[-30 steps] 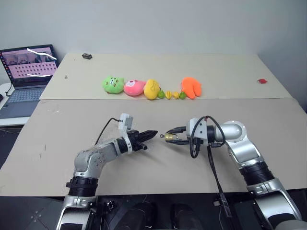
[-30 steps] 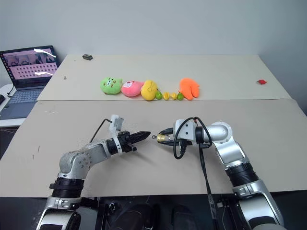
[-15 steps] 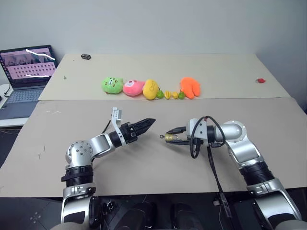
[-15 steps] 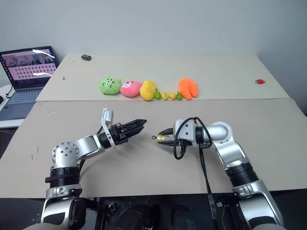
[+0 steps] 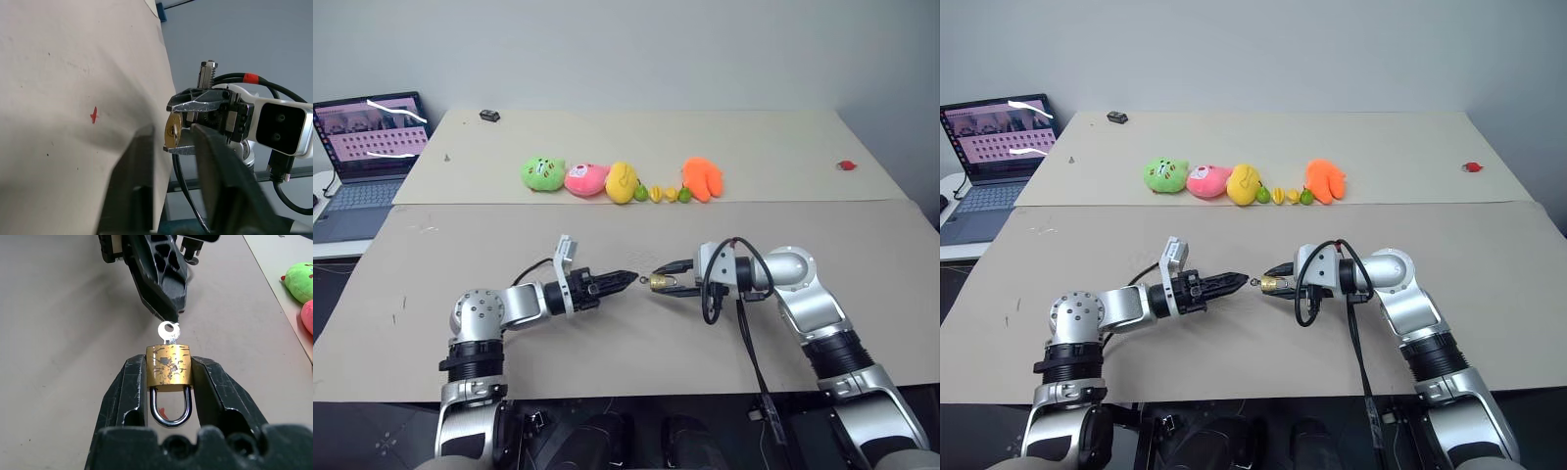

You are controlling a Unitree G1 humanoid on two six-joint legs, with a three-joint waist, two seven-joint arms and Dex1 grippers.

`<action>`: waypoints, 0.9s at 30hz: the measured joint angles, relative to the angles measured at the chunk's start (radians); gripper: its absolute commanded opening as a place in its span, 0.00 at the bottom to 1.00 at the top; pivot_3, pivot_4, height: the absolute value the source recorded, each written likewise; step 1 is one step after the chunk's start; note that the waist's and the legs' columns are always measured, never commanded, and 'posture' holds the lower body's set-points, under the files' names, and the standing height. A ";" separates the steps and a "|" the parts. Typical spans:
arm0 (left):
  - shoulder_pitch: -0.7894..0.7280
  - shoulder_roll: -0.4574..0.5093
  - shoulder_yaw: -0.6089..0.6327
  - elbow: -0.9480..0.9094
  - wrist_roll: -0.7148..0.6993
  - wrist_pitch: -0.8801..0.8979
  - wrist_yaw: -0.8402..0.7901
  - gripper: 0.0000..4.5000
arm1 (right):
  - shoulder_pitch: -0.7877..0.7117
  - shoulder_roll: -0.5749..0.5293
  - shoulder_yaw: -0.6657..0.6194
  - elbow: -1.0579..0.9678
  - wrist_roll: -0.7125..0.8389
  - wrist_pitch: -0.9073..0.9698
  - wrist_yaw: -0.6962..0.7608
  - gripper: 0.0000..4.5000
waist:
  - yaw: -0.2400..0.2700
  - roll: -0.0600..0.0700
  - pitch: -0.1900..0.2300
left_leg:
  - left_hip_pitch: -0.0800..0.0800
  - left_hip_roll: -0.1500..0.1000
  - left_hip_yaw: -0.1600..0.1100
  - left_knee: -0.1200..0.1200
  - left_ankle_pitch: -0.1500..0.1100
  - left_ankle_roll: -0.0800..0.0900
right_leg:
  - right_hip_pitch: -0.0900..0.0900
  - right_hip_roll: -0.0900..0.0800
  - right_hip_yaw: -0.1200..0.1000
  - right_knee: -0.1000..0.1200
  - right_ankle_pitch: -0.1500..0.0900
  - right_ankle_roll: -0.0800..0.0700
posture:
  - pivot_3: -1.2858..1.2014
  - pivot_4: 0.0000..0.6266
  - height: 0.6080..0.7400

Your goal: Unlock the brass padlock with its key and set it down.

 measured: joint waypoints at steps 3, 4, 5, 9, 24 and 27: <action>-0.001 -0.001 -0.013 0.002 0.011 -0.001 -0.003 0.17 | 0.000 -0.001 0.000 0.000 0.000 0.000 0.000 0.21 | 0.000 0.000 0.000 | 0.000 0.000 0.000 0.000 0.000 0.000 | 0.000 0.000 0.000 0.000 0.000 0.000 | 0.52 0.24 1.00; -0.003 -0.001 -0.021 0.001 0.018 -0.002 -0.006 0.17 | 0.001 -0.001 0.000 0.000 0.000 -0.001 0.000 0.21 | 0.000 0.000 0.000 | 0.000 0.000 0.000 0.000 0.000 0.000 | 0.000 0.000 0.000 0.000 0.000 0.000 | 0.52 0.24 1.00; -0.004 -0.003 -0.027 0.001 0.025 -0.002 -0.009 0.17 | 0.001 -0.001 0.000 0.000 0.000 -0.001 0.000 0.21 | 0.001 0.000 0.000 | 0.000 0.000 0.000 0.000 0.000 0.000 | 0.000 0.000 0.000 0.000 0.000 0.000 | 0.52 0.24 1.00; -0.005 -0.006 -0.029 -0.001 0.026 0.002 -0.022 0.17 | 0.004 -0.002 0.000 0.000 0.000 -0.001 0.000 0.21 | 0.000 0.000 0.000 | 0.000 0.000 0.000 0.000 0.000 0.000 | 0.000 0.000 0.000 0.000 0.000 0.000 | 0.52 0.24 1.00; -0.018 -0.023 -0.050 0.000 0.047 -0.003 -0.037 0.17 | 0.009 -0.002 0.000 0.000 0.000 -0.005 0.000 0.21 | 0.001 0.000 0.000 | 0.000 0.000 0.000 0.000 0.000 0.000 | 0.000 0.000 0.000 0.000 0.000 0.000 | 0.52 0.24 1.00; -0.024 -0.030 -0.053 0.000 0.051 -0.003 -0.040 0.17 | 0.009 -0.002 0.000 0.000 0.000 -0.005 -0.001 0.21 | 0.001 0.000 0.000 | 0.000 0.000 0.000 0.000 0.000 0.000 | 0.000 0.000 0.000 0.000 0.000 0.000 | 0.52 0.24 1.00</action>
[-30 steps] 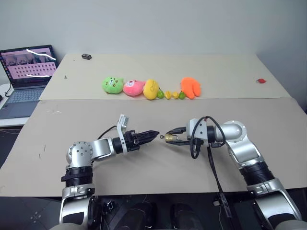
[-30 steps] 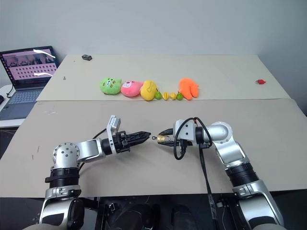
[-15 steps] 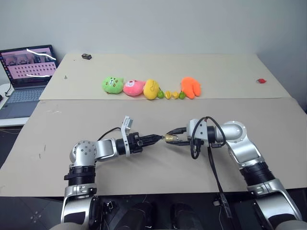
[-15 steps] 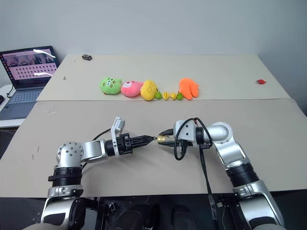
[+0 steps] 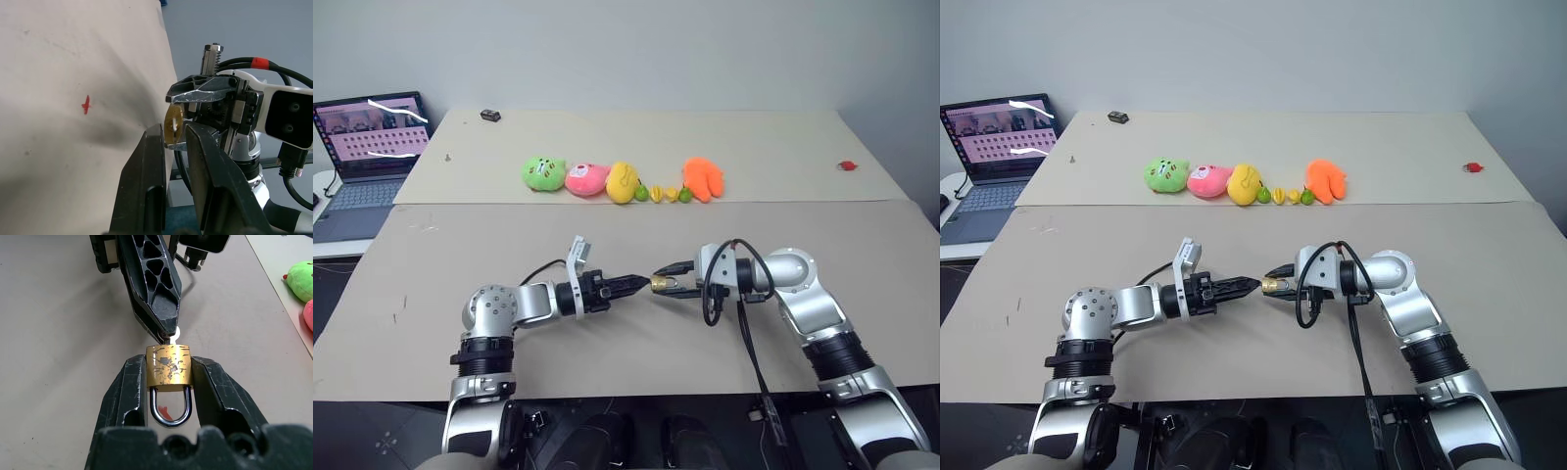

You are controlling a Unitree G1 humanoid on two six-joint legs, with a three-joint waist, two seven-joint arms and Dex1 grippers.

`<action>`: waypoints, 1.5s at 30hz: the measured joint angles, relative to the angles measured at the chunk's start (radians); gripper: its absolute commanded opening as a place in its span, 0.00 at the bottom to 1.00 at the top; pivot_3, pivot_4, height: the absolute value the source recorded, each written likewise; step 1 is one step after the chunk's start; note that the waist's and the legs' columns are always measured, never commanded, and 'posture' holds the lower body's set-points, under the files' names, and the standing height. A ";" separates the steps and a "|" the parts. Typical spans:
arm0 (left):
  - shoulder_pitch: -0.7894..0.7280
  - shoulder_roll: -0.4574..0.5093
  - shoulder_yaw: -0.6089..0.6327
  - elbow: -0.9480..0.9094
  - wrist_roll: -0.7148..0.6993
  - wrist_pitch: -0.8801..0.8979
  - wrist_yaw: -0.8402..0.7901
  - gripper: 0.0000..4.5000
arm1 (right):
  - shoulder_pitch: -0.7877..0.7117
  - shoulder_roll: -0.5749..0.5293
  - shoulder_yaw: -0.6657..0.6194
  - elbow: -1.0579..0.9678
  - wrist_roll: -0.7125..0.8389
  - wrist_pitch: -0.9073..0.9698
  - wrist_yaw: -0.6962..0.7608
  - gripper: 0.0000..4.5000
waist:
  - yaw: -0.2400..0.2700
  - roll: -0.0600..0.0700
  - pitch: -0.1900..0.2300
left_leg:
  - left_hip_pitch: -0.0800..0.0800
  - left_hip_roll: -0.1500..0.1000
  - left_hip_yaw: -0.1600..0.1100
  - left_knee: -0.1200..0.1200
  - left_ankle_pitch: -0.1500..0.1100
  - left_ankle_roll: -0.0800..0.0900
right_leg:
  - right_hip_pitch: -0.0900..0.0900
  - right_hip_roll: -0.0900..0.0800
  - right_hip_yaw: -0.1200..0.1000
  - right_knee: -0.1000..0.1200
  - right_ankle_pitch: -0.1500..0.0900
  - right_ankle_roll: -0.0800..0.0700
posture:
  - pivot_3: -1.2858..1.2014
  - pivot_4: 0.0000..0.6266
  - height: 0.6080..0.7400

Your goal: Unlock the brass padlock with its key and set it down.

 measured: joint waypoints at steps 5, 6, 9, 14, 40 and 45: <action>-0.001 -0.001 -0.001 0.003 0.017 -0.005 -0.004 0.01 | 0.000 0.000 0.000 0.000 0.000 0.000 -0.001 0.21 | 0.000 0.000 0.000 | 0.000 0.000 0.000 0.000 0.000 0.000 | 0.000 0.000 0.000 0.000 0.000 0.000 | 0.52 0.24 1.00; -0.002 -0.003 -0.001 0.007 0.017 -0.007 -0.005 0.01 | 0.000 0.000 -0.001 0.000 0.000 0.000 -0.001 0.21 | 0.000 0.000 0.000 | 0.000 0.000 0.000 0.000 0.000 0.000 | 0.000 0.000 0.000 0.000 0.000 0.000 | 0.52 0.24 1.00; -0.003 -0.009 0.003 0.014 0.017 -0.018 -0.005 0.01 | 0.000 0.000 -0.002 -0.001 0.000 0.000 -0.002 0.21 | 0.000 0.000 0.000 | 0.000 0.000 0.000 0.000 0.000 0.000 | 0.000 0.000 0.000 0.000 0.000 0.000 | 0.52 0.24 1.00; -0.002 -0.009 0.003 0.014 0.017 -0.019 -0.005 0.01 | 0.000 0.000 -0.002 0.000 0.000 -0.001 -0.002 0.21 | -0.001 0.000 0.000 | 0.000 0.000 0.000 0.000 0.000 0.000 | 0.000 0.000 0.000 0.000 0.000 0.000 | 0.52 0.24 1.00; 0.178 0.162 -0.425 -0.210 0.583 -0.927 -0.430 0.01 | -0.001 0.005 0.006 0.014 -0.003 -0.007 0.003 0.21 | 0.002 0.000 0.000 | 0.000 0.000 0.000 -0.002 0.000 0.000 | 0.000 0.000 0.000 -0.003 0.000 -0.001 | 0.52 0.24 1.00; 0.177 0.153 -0.435 -0.183 0.618 -0.987 -0.445 0.01 | -0.001 0.004 0.006 0.020 -0.006 -0.007 0.003 0.21 | 0.002 0.000 0.000 | 0.000 0.000 0.000 -0.002 -0.001 0.001 | 0.000 0.000 0.000 -0.002 0.000 -0.001 | 0.52 0.24 1.00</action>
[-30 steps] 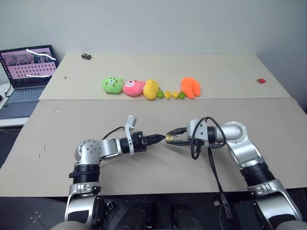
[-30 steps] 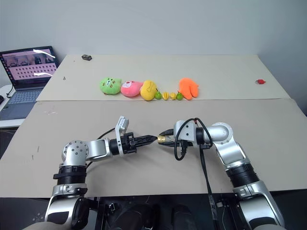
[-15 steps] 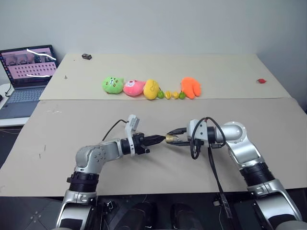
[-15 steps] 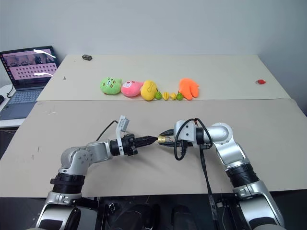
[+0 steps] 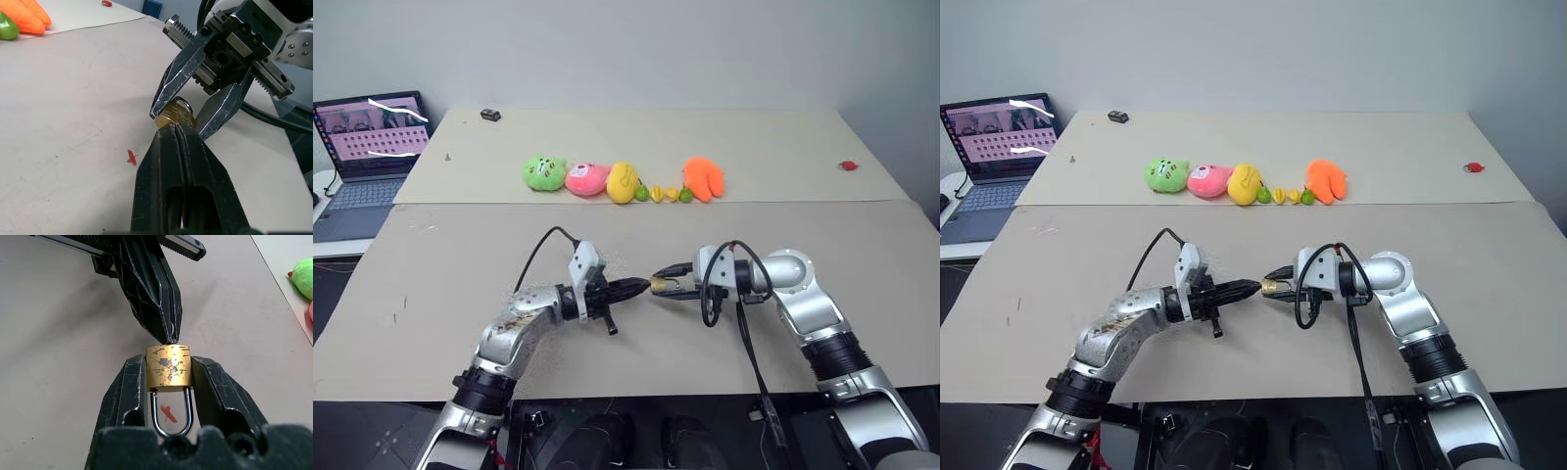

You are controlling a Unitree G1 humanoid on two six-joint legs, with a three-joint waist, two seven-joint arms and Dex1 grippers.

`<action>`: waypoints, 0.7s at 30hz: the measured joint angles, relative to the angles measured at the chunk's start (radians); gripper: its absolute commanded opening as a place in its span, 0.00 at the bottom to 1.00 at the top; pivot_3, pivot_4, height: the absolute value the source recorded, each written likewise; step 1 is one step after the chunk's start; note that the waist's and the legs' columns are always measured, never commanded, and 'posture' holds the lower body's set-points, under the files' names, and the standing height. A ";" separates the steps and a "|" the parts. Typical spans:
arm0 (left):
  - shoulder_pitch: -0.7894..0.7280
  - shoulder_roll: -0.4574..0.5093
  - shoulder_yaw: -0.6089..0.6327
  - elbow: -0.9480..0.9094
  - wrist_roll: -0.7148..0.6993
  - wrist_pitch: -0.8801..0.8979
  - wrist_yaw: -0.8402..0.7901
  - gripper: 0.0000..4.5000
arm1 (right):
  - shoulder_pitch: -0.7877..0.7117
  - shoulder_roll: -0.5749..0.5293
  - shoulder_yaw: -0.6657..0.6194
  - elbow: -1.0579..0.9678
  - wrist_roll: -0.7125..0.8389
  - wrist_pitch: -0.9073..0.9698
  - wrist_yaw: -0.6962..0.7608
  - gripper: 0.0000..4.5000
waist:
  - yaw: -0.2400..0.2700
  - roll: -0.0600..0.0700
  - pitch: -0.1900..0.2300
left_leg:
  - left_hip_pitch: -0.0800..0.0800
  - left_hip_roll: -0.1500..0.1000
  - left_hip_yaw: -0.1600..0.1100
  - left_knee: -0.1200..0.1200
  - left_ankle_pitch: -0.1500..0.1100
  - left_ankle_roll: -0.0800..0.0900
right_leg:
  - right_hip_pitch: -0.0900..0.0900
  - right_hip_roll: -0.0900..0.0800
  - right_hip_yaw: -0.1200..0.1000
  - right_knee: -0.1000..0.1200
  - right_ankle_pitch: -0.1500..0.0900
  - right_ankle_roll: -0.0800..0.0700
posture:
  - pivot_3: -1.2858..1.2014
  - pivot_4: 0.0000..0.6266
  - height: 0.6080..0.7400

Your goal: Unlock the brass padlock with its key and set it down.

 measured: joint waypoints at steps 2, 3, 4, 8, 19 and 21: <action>-0.024 -0.028 0.029 0.021 -0.059 0.112 0.020 0.01 | 0.000 -0.003 -0.001 0.009 -0.006 0.000 -0.005 0.21 | 0.002 0.000 0.000 | 0.000 0.000 0.000 0.001 0.000 0.000 | 0.000 0.000 0.000 0.001 0.000 0.000 | 0.52 0.24 1.00; -0.039 -0.042 0.055 0.032 -0.107 0.196 0.037 0.01 | -0.003 -0.004 -0.002 0.012 -0.007 0.000 -0.009 0.21 | 0.002 0.000 0.000 | -0.001 0.000 0.000 0.001 -0.001 0.001 | -0.001 0.000 -0.001 0.001 0.000 0.000 | 0.52 0.24 1.00; -0.067 -0.065 0.109 0.057 -0.206 0.344 0.072 0.01 | -0.006 -0.005 -0.007 0.013 -0.007 0.000 -0.011 0.21 | 0.000 0.000 0.000 | -0.001 0.000 0.000 0.002 -0.002 0.003 | -0.002 0.001 -0.001 0.002 0.000 0.001 | 0.52 0.24 1.00; -0.136 -0.095 0.288 0.138 -0.447 0.696 0.190 0.13 | -0.020 -0.001 -0.008 0.003 0.001 -0.011 -0.009 0.21 | -0.011 0.000 0.000 | -0.002 0.000 0.000 0.002 0.000 0.000 | -0.004 0.001 -0.001 0.005 0.000 0.001 | 0.52 0.24 1.00; -0.181 -0.147 0.430 0.174 -0.572 0.912 0.362 0.67 | -0.023 0.000 -0.008 0.003 0.002 -0.013 -0.004 0.21 | -0.019 0.000 0.000 | 0.000 0.000 0.000 0.004 0.001 -0.001 | -0.001 0.000 -0.001 0.005 0.000 0.000 | 0.52 0.24 1.00; -0.181 -0.140 0.428 0.173 -0.583 0.939 0.362 0.67 | -0.023 0.000 -0.008 0.003 0.002 -0.013 -0.004 0.21 | -0.020 0.000 0.000 | 0.000 0.000 0.000 0.004 0.001 -0.001 | -0.001 0.000 -0.001 0.005 0.000 0.000 | 0.52 0.24 1.00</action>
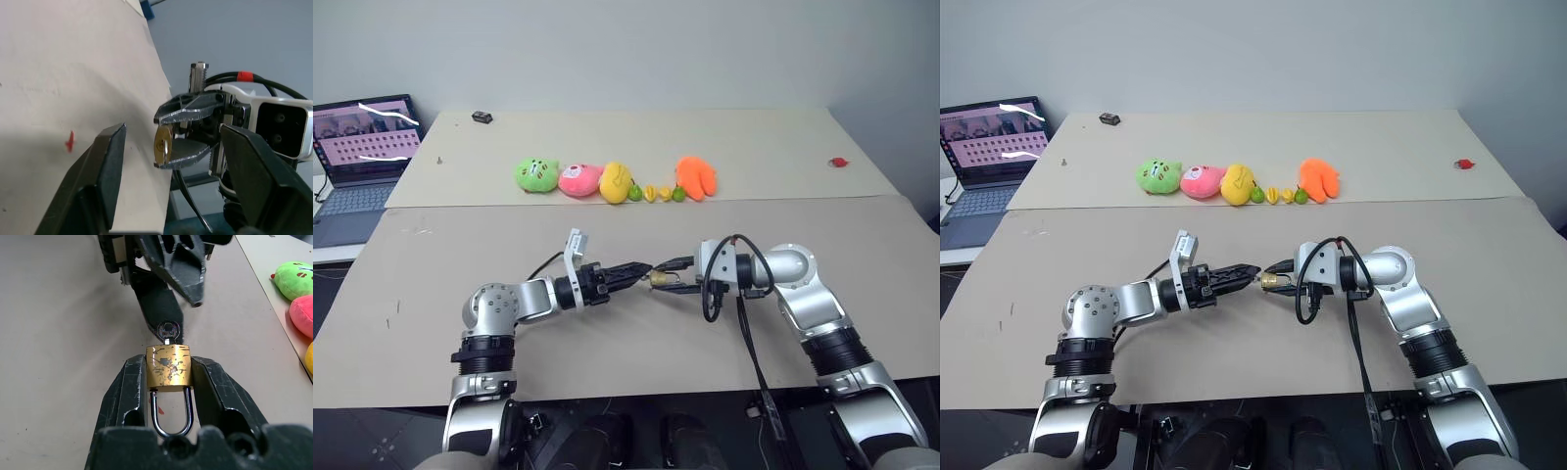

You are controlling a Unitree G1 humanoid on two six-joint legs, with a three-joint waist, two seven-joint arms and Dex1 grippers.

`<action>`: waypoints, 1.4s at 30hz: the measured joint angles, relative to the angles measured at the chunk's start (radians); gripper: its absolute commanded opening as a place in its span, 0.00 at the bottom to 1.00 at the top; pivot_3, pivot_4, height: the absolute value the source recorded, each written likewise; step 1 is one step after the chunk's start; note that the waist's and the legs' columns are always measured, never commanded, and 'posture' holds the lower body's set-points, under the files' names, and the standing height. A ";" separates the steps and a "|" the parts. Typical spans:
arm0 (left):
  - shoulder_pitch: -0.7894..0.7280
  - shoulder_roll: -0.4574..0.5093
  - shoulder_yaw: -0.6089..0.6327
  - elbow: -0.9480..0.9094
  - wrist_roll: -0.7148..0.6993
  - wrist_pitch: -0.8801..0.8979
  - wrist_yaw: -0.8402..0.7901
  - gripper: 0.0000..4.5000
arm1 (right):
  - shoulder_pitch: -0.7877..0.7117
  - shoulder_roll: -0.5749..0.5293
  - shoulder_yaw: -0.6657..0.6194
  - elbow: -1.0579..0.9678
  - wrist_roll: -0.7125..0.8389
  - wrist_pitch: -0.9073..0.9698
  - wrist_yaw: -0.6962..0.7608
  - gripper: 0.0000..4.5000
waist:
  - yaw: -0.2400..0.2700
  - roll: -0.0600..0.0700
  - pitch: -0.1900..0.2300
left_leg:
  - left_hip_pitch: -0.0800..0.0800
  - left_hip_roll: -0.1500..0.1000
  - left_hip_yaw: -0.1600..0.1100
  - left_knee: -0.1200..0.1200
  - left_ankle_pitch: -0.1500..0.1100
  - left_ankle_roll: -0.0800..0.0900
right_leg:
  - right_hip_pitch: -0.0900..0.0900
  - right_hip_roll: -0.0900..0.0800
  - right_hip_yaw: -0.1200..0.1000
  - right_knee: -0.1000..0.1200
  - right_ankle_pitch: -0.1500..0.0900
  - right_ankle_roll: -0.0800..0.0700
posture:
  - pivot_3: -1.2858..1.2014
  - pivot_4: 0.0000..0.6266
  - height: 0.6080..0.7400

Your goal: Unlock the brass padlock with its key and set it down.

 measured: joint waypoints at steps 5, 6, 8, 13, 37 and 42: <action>0.003 0.014 -0.029 -0.026 0.019 0.006 -0.005 0.67 | 0.000 0.001 0.000 0.000 0.000 0.000 -0.001 0.21 | -0.003 0.000 0.000 | 0.000 0.000 0.000 0.000 0.000 0.000 | 0.001 0.000 0.000 0.000 0.000 0.000 | 0.52 0.24 1.00; 0.003 0.013 -0.036 -0.026 0.024 0.002 -0.005 0.67 | 0.000 0.002 0.000 0.000 0.000 0.000 -0.001 0.21 | -0.003 0.000 0.000 | 0.000 0.000 0.000 0.000 0.000 0.000 | 0.001 0.000 0.000 0.000 0.000 0.000 | 0.52 0.24 1.00; 0.003 0.009 -0.042 -0.026 0.026 -0.003 -0.005 0.67 | 0.000 0.002 0.000 0.000 0.000 0.000 -0.002 0.21 | -0.002 0.000 0.000 | 0.000 0.000 0.000 0.000 0.000 0.000 | 0.001 0.000 0.000 0.000 0.000 0.000 | 0.52 0.24 1.00; -0.002 -0.017 -0.052 -0.013 0.062 -0.037 -0.005 0.67 | 0.000 0.003 0.000 0.000 0.000 0.000 -0.004 0.21 | -0.002 0.000 0.000 | 0.000 0.000 0.000 0.000 0.000 0.000 | 0.000 0.000 0.000 0.000 0.000 0.000 | 0.52 0.24 1.00; -0.037 -0.036 -0.073 0.032 0.111 -0.076 -0.043 0.00 | -0.001 0.006 0.000 0.001 0.001 0.000 -0.016 0.21 | -0.002 0.000 0.000 | 0.000 0.000 0.000 0.000 0.000 0.000 | 0.000 0.000 0.000 0.000 0.000 0.000 | 0.52 0.24 1.00; -0.037 -0.031 -0.076 0.025 0.112 -0.074 -0.045 0.00 | -0.002 0.009 0.000 0.001 0.001 0.000 -0.015 0.21 | -0.002 0.000 0.000 | 0.000 0.000 0.000 0.000 0.000 0.000 | 0.001 0.000 0.000 0.000 0.000 0.000 | 0.52 0.24 1.00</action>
